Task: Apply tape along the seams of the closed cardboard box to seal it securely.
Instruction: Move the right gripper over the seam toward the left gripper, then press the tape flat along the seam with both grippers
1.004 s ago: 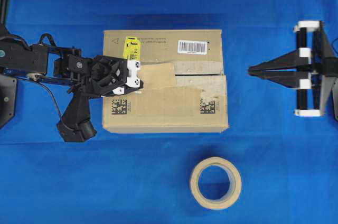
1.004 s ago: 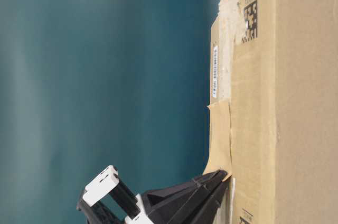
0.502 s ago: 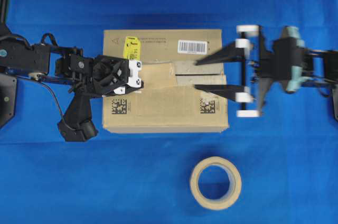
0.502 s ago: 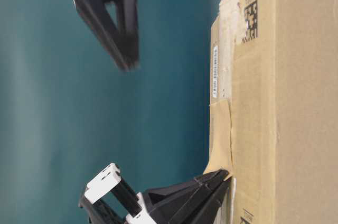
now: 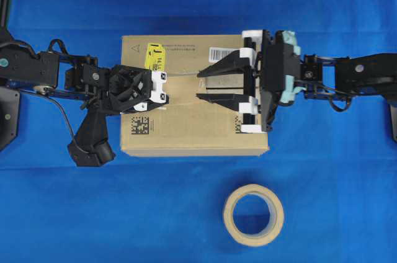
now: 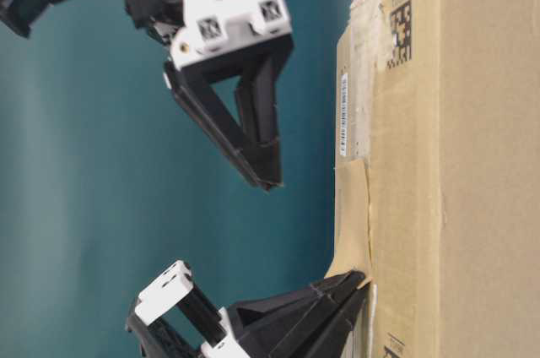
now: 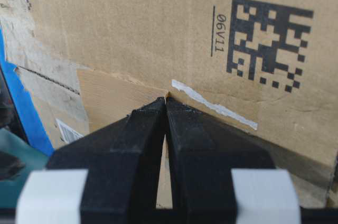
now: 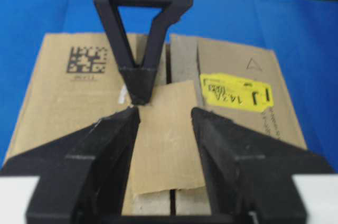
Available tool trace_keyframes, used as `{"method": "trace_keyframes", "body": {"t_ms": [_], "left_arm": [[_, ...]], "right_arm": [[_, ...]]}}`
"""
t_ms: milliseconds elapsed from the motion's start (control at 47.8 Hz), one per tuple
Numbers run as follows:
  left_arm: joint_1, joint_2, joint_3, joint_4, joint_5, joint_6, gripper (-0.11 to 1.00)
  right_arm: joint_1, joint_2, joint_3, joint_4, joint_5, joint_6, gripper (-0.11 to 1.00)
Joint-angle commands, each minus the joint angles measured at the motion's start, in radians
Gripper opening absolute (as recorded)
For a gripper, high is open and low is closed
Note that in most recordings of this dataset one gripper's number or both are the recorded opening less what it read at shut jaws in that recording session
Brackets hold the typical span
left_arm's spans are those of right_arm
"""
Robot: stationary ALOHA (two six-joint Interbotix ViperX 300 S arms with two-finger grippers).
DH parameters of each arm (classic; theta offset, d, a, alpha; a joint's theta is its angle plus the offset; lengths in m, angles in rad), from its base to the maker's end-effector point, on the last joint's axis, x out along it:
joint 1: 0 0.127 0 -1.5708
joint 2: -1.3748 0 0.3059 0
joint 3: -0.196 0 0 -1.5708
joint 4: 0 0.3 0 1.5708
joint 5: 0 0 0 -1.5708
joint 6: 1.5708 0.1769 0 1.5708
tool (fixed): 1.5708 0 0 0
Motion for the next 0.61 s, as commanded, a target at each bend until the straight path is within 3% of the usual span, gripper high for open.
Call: {"method": "trace_keyframes", "body": {"t_ms": [0, 209, 586], "left_arm": [[0.002, -0.008, -0.023, 0.000, -0.003, 0.000, 0.00], [0.000, -0.008, -0.023, 0.000, -0.003, 0.000, 0.00], [-0.003, -0.008, -0.021, 0.000, -0.003, -0.005, 0.00]], "right_arm": [[-0.002, 0.017, -0.032, 0.002, -0.003, 0.000, 0.50], [-0.002, 0.067, -0.041, 0.000, -0.002, 0.000, 0.50], [-0.020, 0.112, -0.043, 0.012, 0.031, 0.000, 0.41]]}}
